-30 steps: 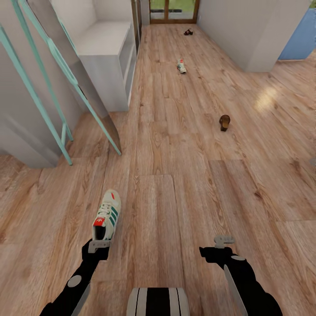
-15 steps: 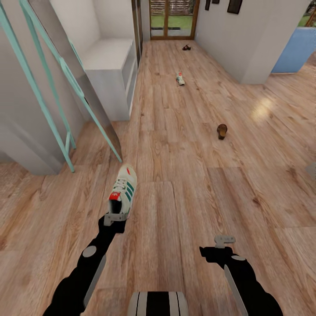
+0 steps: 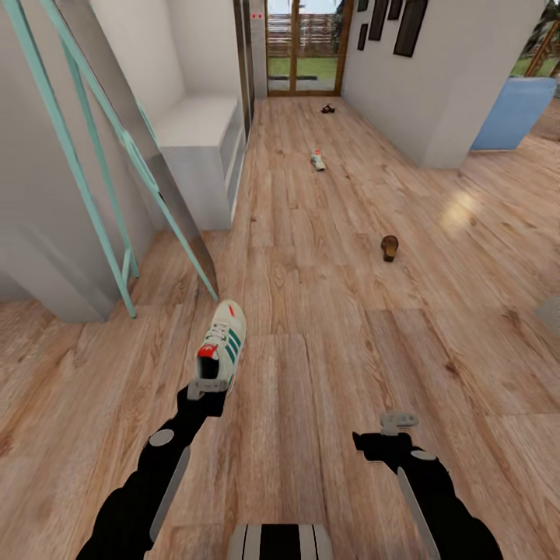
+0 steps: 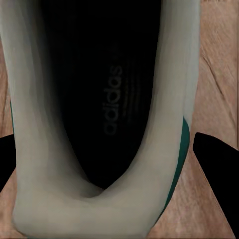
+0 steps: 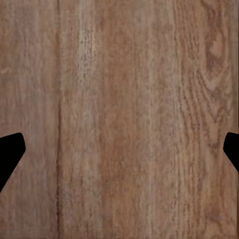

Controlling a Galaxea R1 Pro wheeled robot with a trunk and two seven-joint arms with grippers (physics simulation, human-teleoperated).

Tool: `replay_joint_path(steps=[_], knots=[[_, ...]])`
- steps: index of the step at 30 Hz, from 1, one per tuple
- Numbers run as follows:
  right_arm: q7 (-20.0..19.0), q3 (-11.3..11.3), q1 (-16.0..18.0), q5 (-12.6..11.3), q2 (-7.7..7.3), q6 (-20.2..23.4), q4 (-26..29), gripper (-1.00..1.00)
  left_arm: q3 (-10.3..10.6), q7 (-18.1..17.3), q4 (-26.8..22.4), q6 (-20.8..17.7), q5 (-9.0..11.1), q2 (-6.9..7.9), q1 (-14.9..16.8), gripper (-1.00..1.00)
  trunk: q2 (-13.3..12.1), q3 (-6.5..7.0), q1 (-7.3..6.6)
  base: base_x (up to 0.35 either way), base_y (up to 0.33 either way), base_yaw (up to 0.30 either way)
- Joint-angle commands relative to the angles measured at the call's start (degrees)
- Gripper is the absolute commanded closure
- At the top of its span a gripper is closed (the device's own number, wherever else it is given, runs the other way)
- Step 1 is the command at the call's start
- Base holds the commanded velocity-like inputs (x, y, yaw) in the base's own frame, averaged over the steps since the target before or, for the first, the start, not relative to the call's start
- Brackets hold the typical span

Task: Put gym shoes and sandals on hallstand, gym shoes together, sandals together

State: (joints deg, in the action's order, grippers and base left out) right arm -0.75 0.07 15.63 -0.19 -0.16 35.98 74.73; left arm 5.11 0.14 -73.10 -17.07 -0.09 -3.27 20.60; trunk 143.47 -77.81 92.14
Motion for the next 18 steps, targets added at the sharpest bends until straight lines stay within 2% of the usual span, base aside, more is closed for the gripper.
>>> replay_joint_path(steps=[1, 5, 10, 18], knots=[[-0.1, 0.0, 0.0, 0.0, -0.02, 0.3, 0.5, -1.00, 0.0, 0.0, -0.5, -0.6, 0.0, -0.02, 0.0, 1.00, 0.0, 0.19, -0.03, 0.000, 0.000, 0.000], [-0.1, 0.0, 0.0, -0.1, 0.05, 0.2, 2.9, -1.00, 0.1, 0.0, -3.8, -2.0, 0.1, -0.07, -0.1, 1.00, -0.1, 1.07, -0.14, 0.000, 0.000, 0.000], [-0.1, 0.0, 0.0, -0.1, 0.07, 0.2, 3.1, -1.00, 0.0, 0.0, -4.1, -5.1, 0.2, -0.06, -0.1, 1.00, -0.1, 2.29, -0.27, 0.000, 0.000, 0.000], [-0.1, 0.0, 0.0, -0.1, 0.08, 0.2, 3.0, -1.00, 0.0, 0.0, -4.1, -5.7, 0.3, -0.07, -0.1, 1.00, -0.2, 4.74, -0.47, 0.000, 0.000, 0.000]])
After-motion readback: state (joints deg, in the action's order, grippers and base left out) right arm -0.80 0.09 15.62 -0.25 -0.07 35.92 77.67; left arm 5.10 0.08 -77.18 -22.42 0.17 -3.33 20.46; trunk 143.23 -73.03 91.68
